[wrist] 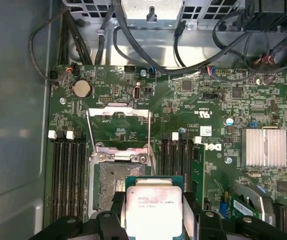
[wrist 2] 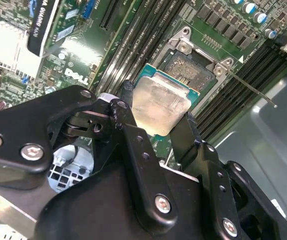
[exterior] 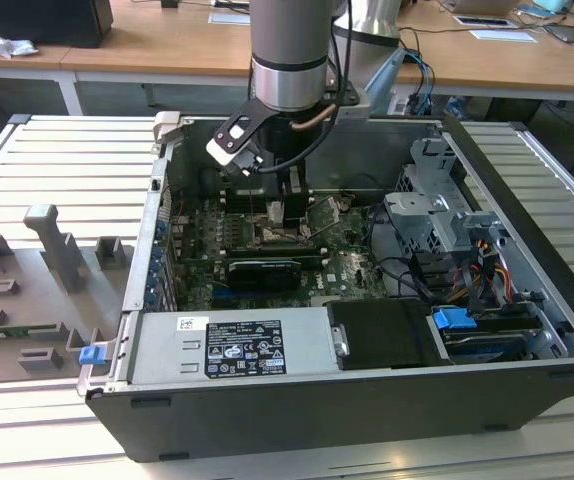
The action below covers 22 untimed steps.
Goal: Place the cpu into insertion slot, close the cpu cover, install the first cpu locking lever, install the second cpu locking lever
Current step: 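Place the cpu into insertion slot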
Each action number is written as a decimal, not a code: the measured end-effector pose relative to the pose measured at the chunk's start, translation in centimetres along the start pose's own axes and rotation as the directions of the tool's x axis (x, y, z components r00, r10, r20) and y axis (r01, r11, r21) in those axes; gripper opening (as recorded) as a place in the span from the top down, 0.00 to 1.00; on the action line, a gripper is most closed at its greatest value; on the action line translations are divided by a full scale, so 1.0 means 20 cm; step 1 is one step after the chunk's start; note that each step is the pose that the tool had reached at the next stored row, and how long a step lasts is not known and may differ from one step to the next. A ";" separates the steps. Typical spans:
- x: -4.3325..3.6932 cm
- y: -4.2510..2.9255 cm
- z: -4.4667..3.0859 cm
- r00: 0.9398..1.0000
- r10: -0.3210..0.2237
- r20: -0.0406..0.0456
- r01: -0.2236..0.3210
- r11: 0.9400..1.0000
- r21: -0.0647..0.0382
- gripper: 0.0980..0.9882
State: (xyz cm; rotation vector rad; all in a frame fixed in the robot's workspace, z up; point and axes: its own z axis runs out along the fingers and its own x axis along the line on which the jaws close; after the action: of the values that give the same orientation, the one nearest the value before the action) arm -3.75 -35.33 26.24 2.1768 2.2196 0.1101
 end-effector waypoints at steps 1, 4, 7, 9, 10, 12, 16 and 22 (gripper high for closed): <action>0.008 0.000 0.013 1.000 0.000 0.000 0.000 1.000 0.000 0.50; 0.037 -0.002 0.046 1.000 0.000 0.000 0.000 1.000 0.002 0.50; 0.081 0.001 0.084 1.000 0.000 0.000 0.000 1.000 0.009 0.50; 0.095 0.001 0.103 1.000 0.001 0.000 -0.001 1.000 0.011 0.50; 0.104 0.000 0.118 1.000 0.003 0.000 -0.003 1.000 0.013 0.50; 0.104 -0.001 0.137 1.000 0.003 0.000 -0.003 1.000 0.014 0.50; 0.104 -0.004 0.165 1.000 0.001 0.000 -0.001 1.000 0.014 0.50; 0.106 -0.006 0.191 1.000 -0.008 -0.001 0.008 1.000 0.014 0.50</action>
State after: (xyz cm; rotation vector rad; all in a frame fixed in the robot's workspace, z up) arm -3.65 -33.11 22.49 2.1753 2.2358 0.0959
